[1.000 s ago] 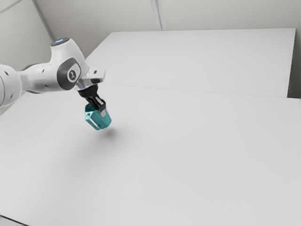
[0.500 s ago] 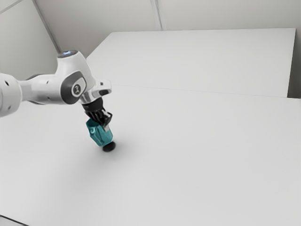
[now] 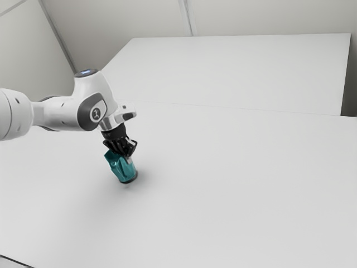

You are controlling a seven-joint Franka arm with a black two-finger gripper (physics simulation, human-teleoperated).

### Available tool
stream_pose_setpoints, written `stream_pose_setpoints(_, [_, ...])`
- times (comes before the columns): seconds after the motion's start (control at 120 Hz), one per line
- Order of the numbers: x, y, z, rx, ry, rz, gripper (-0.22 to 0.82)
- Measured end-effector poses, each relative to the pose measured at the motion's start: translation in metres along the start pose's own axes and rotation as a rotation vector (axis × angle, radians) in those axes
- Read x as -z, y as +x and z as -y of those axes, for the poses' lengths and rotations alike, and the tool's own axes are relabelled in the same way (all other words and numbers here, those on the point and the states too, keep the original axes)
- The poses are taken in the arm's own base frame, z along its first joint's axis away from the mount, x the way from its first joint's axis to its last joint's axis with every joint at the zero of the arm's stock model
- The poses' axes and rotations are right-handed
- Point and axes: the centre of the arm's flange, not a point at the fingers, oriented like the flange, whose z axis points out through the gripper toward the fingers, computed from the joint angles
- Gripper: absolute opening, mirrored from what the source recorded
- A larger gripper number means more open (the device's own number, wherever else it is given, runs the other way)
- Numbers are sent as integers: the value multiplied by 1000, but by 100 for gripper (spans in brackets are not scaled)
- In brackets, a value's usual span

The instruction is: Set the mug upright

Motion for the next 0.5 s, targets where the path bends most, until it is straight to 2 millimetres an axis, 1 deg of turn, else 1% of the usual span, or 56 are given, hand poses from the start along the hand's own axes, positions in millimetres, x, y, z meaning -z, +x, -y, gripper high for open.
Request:
stream_pose_setpoints(0.033, [0, 0, 0, 4, 1, -1, -13])
stream_pose_setpoints(0.167, [1, 1, -7, 8, 1, -5, 17])
stream_pose_setpoints(0.258, [5, 1, -9, 17, 3, -13, 32])
stream_pose_setpoints(0.325, [11, 0, -9, 23, 6, -22, 40])
stream_pose_setpoints(0.4, [19, 0, -14, 24, 10, -35, 46])
stream_pose_setpoints(0.5, [38, -4, -20, 24, 24, -59, 51])
